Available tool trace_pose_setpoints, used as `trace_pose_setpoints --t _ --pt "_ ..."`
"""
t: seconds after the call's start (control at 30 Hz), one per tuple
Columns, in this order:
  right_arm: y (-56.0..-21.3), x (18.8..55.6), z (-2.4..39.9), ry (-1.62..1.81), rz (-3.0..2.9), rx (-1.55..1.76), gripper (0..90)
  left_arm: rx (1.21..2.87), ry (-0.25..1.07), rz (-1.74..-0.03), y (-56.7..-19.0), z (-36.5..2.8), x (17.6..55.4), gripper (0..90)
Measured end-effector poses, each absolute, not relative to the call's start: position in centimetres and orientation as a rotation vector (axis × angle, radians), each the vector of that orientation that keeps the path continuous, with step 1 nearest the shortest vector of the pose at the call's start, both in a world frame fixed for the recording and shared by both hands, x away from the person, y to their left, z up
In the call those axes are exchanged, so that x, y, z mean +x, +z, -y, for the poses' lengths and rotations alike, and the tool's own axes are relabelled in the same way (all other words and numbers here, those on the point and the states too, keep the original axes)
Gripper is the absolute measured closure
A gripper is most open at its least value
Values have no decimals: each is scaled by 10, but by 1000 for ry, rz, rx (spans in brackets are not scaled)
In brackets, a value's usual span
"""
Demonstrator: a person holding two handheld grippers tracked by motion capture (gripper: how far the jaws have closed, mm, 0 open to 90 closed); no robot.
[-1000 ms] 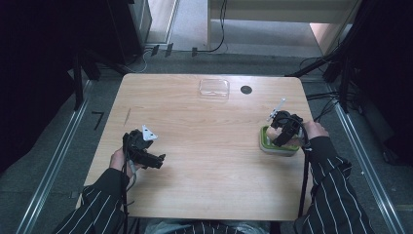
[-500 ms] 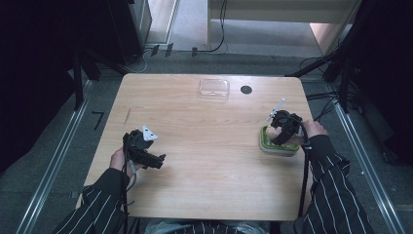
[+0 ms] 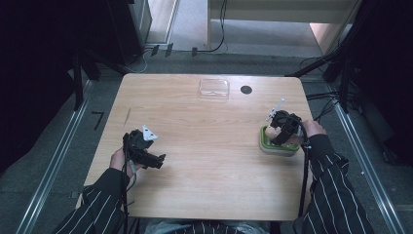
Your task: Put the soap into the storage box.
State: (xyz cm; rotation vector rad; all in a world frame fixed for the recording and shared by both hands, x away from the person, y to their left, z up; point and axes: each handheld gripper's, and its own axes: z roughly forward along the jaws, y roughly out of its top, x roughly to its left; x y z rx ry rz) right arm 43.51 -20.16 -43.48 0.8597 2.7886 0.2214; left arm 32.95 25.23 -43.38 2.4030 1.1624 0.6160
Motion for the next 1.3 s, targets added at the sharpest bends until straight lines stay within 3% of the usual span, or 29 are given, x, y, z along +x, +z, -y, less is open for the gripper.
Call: trace_pose_setpoints --t 1.3 --pt "-445 436 207 225 -2824 793 338 2403 626 -1163 -432 -252 328 0"
